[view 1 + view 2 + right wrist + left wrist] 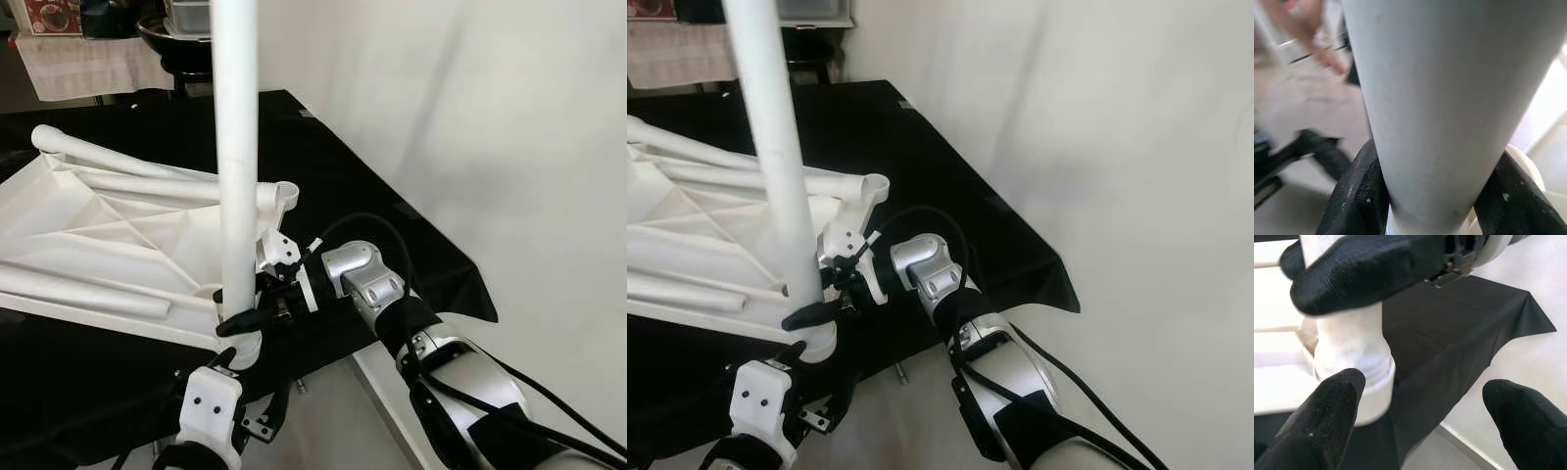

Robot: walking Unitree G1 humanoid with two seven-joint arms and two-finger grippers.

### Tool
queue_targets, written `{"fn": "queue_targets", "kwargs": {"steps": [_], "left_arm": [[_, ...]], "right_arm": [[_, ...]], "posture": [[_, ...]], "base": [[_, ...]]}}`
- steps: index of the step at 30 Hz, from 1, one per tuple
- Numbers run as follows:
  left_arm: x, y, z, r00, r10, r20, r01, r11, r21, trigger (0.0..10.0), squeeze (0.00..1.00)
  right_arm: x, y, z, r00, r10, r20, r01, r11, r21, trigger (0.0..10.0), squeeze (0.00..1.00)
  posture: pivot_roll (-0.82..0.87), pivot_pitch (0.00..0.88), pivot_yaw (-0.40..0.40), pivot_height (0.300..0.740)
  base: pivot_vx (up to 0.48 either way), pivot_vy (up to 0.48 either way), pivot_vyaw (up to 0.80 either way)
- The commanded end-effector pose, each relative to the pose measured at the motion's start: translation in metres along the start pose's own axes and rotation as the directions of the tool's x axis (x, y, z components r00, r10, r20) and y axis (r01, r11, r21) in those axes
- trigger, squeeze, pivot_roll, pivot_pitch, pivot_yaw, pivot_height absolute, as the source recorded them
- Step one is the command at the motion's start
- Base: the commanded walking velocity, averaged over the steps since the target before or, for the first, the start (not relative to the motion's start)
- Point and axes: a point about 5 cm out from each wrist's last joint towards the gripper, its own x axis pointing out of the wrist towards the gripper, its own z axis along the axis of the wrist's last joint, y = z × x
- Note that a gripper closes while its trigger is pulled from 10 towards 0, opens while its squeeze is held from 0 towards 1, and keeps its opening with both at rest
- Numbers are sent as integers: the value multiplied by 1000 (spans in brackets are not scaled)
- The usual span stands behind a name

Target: Building children table

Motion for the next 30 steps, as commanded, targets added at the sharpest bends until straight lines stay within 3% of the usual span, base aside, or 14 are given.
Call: {"fn": "queue_targets", "kwargs": {"steps": [1,4,5,7,8,9,10,11,12,14,23,28,29,30], "left_arm": [[-1,-2,-3,1000,-3,-11,3,1000,-9,10000,0],[-1,-2,-3,1000,-4,-12,4,1000,-9,10000,0],[-3,-2,-2,1000,-5,-13,5,1000,-7,10000,0],[-3,-2,-2,1000,-5,-13,5,1000,-7,10000,0],[-4,-2,-2,1000,-5,-13,5,1000,-6,10000,0],[-5,-2,-2,1000,-1,-13,1,1000,-2,10000,0],[-5,-2,-2,1000,-1,-13,1,1000,-2,10000,0],[-6,-1,-1,1000,4,-13,-4,1000,6,10000,0],[-6,0,-1,1000,7,-13,-7,1000,12,10000,0],[-6,1,-2,1000,13,-14,-12,1000,18,10000,0],[-5,7,-1,998,67,1,-67,996,55,10000,0],[-5,9,-1,995,96,7,-96,993,66,10000,0],[-5,9,-1,995,99,6,-99,993,68,10000,0],[-5,9,-1,995,99,5,-99,993,69,10000,0]], "right_arm": [[-18,-6,-20,983,-184,-21,185,981,64,0,0],[-24,-8,-24,971,-238,-12,238,967,93,0,0],[-45,-11,-48,871,-486,-78,491,849,195,0,0],[-45,-11,-48,871,-486,-78,491,849,195,0,0],[-52,-10,-59,809,-574,-125,587,780,217,0,0],[-67,-5,-79,617,-750,-237,786,574,231,0,0],[-67,-5,-79,617,-750,-237,786,574,231,0,0],[-74,13,-91,502,-816,-287,864,458,208,0,0],[-81,28,-96,422,-850,-315,906,381,186,0,0],[-82,38,-93,386,-866,-318,921,344,184,0,0],[-57,39,-73,439,-860,-260,895,394,209,0,0],[-48,42,-68,436,-857,-275,896,385,223,78,0],[-43,43,-66,459,-841,-287,886,409,218,10000,0],[-36,42,-61,508,-820,-263,859,459,228,10000,1000]], "posture": [[-2,58,-124,740],[-2,58,-124,740],[4,63,-145,740],[4,63,-145,740],[4,63,-145,740],[10,70,-144,740],[10,70,-144,740],[10,74,-138,740],[10,74,-138,740],[0,63,-135,740],[4,43,-144,740],[1,43,-141,740],[1,43,-137,740],[-1,44,-132,740]], "base": [[0,0,0],[0,0,0],[0,0,0],[0,0,0],[0,0,0],[0,0,0],[0,0,0],[0,0,0],[0,0,0],[0,0,0],[0,0,0],[0,0,0],[0,0,0],[0,0,0]]}}
